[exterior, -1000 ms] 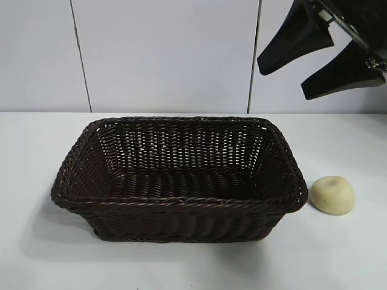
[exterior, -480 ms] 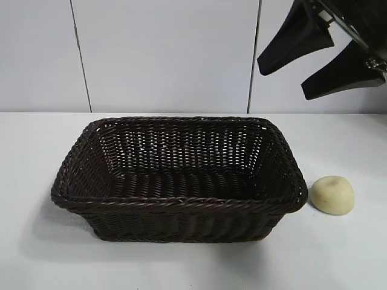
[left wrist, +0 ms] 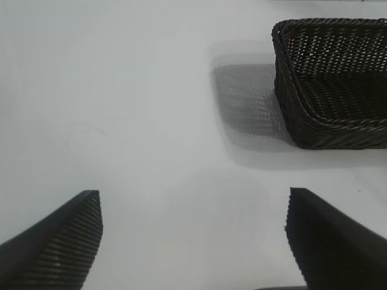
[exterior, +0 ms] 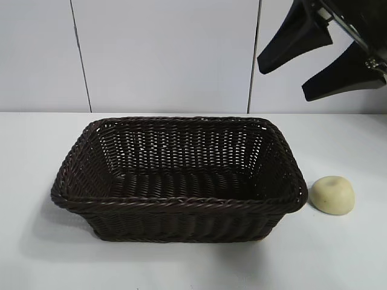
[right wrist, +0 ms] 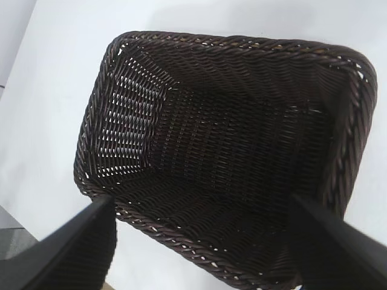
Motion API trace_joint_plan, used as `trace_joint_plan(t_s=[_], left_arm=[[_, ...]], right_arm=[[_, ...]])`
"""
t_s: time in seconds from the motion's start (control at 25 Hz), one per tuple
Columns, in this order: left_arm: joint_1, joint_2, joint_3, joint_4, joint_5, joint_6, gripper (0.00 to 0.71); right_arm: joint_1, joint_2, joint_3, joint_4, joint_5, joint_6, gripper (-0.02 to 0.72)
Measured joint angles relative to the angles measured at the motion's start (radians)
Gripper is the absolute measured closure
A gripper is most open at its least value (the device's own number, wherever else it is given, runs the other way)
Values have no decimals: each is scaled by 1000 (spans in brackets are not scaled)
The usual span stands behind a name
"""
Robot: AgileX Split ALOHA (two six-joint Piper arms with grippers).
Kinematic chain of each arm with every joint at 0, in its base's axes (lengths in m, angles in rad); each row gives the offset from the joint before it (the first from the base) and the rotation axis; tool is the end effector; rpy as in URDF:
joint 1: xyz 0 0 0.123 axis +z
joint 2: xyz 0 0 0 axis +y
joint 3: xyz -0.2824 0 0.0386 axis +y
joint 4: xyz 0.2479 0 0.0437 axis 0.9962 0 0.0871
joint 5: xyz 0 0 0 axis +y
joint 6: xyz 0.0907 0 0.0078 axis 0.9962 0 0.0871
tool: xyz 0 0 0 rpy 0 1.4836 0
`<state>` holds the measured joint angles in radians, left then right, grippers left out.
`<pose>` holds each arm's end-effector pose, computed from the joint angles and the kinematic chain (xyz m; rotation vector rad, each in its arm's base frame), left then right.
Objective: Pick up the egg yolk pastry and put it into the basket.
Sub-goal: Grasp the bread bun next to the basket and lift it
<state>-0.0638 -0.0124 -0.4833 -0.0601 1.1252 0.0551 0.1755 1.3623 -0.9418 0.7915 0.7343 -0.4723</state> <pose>-0.0081 -0.0044 0.2675 0.1305 2.1084 -0.0779 0.2614 0.0905 0.2833 -0.2222 2.4597 0.7633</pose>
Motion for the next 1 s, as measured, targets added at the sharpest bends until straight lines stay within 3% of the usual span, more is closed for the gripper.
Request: trace_joint_plan(t_s=[0.24,0.52,0.68,0.8,1.0], left_arm=[[0,0,0,0,0,0,107],[0,0,0,0,0,0,107],[0,0,0,0,0,0,107],[0,0,0,0,0,0,107],[0,0,0,0,0,0,107]], right_arm=[[0,0,0,-69,0,106,142],[0,0,0,-329,7,334,142],[0,0,-1,-436,22,415,142],[-2,0,-4,-472,39,429,142],[-84,0,-60,-475,97,434,142]])
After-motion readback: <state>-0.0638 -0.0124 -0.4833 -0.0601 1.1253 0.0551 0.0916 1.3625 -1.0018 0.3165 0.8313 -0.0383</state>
